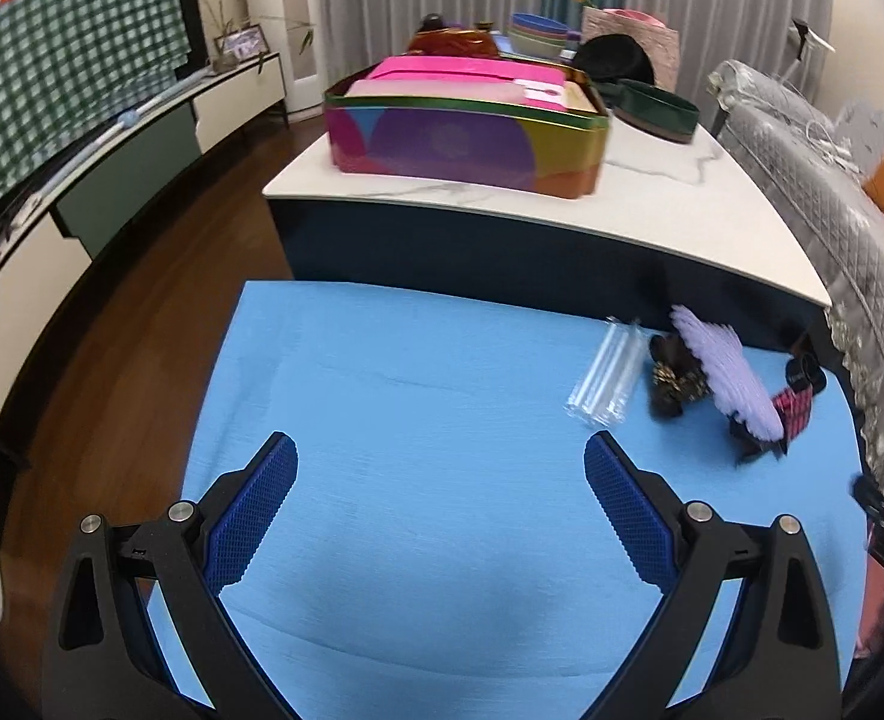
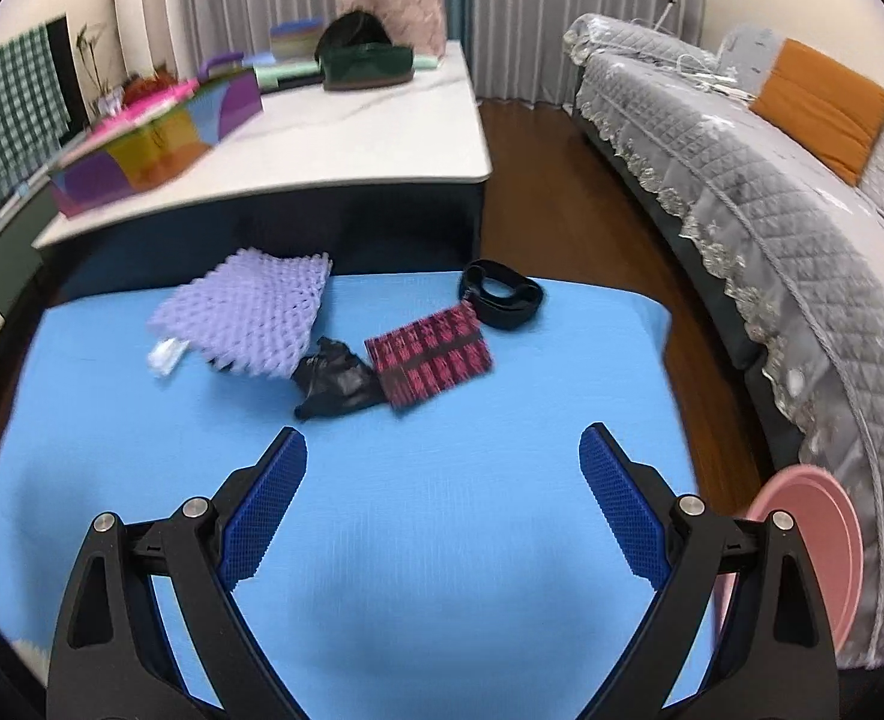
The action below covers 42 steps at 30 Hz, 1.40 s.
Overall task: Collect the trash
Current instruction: 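Grasp the pink-black printed packet with the right tool while the left tool grasps the purple foam net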
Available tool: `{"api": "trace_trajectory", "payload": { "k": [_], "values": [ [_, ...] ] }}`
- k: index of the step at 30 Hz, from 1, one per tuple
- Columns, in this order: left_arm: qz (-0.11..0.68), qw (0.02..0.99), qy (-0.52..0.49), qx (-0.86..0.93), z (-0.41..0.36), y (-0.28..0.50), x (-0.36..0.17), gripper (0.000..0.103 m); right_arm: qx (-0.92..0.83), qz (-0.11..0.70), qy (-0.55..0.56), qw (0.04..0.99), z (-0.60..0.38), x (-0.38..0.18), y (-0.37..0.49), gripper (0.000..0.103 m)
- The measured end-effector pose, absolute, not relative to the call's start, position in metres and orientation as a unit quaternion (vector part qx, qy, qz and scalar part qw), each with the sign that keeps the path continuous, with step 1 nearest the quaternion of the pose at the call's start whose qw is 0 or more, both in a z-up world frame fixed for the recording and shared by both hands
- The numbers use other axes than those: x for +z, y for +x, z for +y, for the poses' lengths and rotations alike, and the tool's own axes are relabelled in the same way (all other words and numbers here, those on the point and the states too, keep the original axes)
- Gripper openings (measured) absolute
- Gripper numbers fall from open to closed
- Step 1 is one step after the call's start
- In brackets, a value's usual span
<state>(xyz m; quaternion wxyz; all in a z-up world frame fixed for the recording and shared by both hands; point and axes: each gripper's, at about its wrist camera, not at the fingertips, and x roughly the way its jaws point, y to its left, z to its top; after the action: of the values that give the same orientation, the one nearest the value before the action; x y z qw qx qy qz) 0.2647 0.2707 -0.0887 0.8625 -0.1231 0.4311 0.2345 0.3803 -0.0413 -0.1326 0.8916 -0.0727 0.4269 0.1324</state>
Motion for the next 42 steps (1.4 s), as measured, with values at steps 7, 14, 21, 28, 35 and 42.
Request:
{"api": "trace_trajectory", "payload": {
  "k": [7,14,21,28,35,42],
  "values": [
    [0.451,0.845,-0.169,0.234,0.298,0.269,-0.103,0.093,0.116,0.444,-0.086,0.884,-0.008,-0.172,0.429,0.078],
    [0.466,0.840,-0.157,0.231,0.295,0.274,-0.113,0.093,0.116,0.464,-0.079,0.875,0.003,-0.195,0.449,0.028],
    [0.463,0.846,-0.150,0.217,0.281,0.280,-0.110,0.093,0.125,0.426,-0.115,0.889,0.001,-0.174,0.426,0.008],
    [0.455,0.861,-0.123,0.189,0.237,0.297,-0.103,0.093,0.125,0.419,-0.102,0.893,-0.048,-0.131,0.389,0.007],
    [0.454,0.874,-0.102,0.143,0.184,0.316,-0.103,0.093,0.107,0.429,-0.102,0.891,-0.126,-0.093,0.323,0.007],
    [0.493,0.850,-0.154,0.107,0.165,0.367,-0.127,0.085,0.078,0.421,-0.048,0.902,-0.194,-0.096,0.311,0.007]
  ]
}}
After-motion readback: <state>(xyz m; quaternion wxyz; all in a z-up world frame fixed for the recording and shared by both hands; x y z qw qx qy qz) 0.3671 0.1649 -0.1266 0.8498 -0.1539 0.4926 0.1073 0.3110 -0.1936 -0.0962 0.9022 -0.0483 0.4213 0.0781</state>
